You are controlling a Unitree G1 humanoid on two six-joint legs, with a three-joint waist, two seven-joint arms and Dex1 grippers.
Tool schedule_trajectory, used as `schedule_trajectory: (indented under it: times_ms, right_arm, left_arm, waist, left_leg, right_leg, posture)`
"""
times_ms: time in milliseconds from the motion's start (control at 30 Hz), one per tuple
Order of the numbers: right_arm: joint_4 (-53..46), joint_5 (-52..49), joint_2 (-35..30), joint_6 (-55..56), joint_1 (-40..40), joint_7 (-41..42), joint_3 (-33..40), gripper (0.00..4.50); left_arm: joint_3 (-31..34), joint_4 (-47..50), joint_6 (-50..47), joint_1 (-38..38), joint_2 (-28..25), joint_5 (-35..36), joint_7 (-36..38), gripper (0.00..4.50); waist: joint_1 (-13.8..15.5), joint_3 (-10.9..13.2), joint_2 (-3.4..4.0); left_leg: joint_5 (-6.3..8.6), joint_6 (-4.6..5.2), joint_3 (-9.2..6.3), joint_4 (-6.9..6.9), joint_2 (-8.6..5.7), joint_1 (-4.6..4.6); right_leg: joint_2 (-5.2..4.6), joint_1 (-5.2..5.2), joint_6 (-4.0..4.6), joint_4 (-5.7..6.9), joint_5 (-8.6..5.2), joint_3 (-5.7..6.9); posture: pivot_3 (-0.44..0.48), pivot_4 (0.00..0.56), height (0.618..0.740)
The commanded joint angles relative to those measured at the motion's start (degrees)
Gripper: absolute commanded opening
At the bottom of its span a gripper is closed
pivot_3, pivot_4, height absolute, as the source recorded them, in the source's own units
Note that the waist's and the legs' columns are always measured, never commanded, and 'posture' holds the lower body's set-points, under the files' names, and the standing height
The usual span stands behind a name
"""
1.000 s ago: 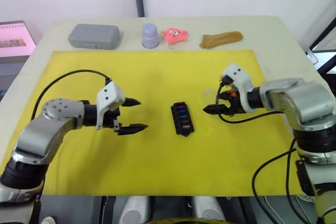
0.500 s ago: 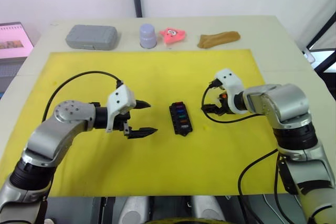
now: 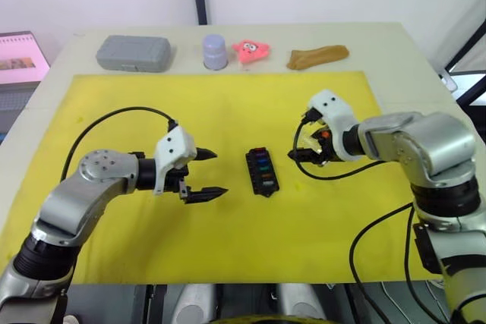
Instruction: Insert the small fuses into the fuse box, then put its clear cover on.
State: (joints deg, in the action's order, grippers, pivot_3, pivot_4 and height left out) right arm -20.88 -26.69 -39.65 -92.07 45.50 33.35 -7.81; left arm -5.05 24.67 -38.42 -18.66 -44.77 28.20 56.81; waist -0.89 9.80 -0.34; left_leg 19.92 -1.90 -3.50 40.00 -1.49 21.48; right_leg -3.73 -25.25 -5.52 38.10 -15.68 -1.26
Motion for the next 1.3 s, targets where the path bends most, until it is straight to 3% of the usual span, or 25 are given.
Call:
schedule_trajectory:
  times_ms: [33, 333, 567, 1233, 1300]
  right_arm:
    - [-2.8, -4.7, -1.3, -0.4, 0.6, -0.4, 2.1, 4.47]
    - [-4.0, -11.3, -3.2, -0.4, 0.3, -4.5, 2.5, 4.47]
    - [-1.0, -9.0, -4.1, -0.4, 0.0, -6.9, 1.3, 4.47]
    - [5.3, -3.1, 0.3, 5.3, -3.9, -8.2, -4.0, 4.47]
    - [5.4, -2.2, -0.2, 6.3, -4.0, -8.0, -5.1, 3.93]
  left_arm:
    - [1.3, -0.3, 1.5, -1.2, -0.3, 0.2, 0.4, 4.50]
    - [-0.6, -1.4, 0.9, -8.1, 3.8, 1.3, 0.2, 4.50]
    - [-5.2, -3.8, 0.9, -14.6, 9.6, -0.3, -1.2, 4.50]
    - [-9.2, -3.8, 0.5, -16.3, 12.7, -2.9, -1.7, 4.50]
    - [-9.3, -3.2, -0.2, -16.0, 12.6, -3.0, -2.2, 4.50]
  waist:
    - [0.0, 0.0, 0.00]
    - [0.0, 0.0, -0.01]
    - [0.1, 0.0, -0.02]
    - [0.0, 0.0, -0.02]
    - [0.0, 0.0, -0.03]
  left_leg:
    - [0.02, 0.03, 0.00, 0.00, 0.00, 0.00]
    - [0.01, 0.02, 0.01, 0.01, -0.02, 0.00]
    - [0.01, 0.02, 0.01, 0.03, -0.02, 0.00]
    - [-0.01, -0.01, 0.01, 0.03, 0.01, -0.01]
    - [-0.01, -0.01, 0.01, 0.03, 0.01, -0.02]
  right_leg:
    - [0.00, 0.00, 0.00, 0.00, 0.00, 0.00]
    - [-0.01, 0.02, 0.00, -0.02, 0.00, 0.01]
    - [0.01, 0.03, 0.00, -0.01, 0.00, 0.01]
    - [0.04, 0.02, 0.00, -0.01, 0.00, 0.00]
    - [0.04, 0.03, 0.00, 0.00, 0.00, 0.00]
  posture:
    - [0.000, 0.150, 0.740]
    - [0.000, 0.150, 0.740]
    - [0.000, 0.150, 0.740]
    - [0.000, 0.150, 0.740]
    - [0.000, 0.150, 0.740]
